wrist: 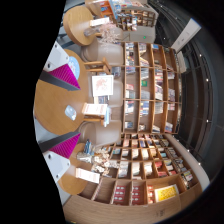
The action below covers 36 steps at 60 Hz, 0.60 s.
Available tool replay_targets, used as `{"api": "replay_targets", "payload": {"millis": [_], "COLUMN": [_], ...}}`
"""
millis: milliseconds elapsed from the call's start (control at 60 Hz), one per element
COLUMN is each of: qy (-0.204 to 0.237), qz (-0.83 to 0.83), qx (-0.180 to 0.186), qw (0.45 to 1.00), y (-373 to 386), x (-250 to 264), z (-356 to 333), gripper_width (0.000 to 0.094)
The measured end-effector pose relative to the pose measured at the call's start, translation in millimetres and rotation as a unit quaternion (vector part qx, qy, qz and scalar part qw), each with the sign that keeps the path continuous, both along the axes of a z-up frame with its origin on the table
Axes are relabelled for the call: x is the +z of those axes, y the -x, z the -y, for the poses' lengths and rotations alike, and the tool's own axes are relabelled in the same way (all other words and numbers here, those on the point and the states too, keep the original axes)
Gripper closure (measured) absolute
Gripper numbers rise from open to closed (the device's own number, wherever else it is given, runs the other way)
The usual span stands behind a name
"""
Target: Arrange mouse
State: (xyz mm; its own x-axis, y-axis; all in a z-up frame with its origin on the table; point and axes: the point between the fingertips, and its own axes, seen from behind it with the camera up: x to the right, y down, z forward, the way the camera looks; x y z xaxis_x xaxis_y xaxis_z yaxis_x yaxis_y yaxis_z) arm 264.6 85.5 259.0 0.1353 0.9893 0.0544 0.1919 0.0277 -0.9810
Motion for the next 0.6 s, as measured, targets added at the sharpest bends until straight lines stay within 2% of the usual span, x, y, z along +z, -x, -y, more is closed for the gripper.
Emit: {"api": "replay_targets", "payload": {"millis": [217,600], "qy": [-0.002,0.006], "qz": [0.025,0.096], "qx": [-0.003,0.003], "qw": [1.000,0.995], "y": [-2.2,32.9], "x": [-13.0,-70.6], "z": [-11.5,-11.7], "gripper_width": [0.0077,0.0077]}}
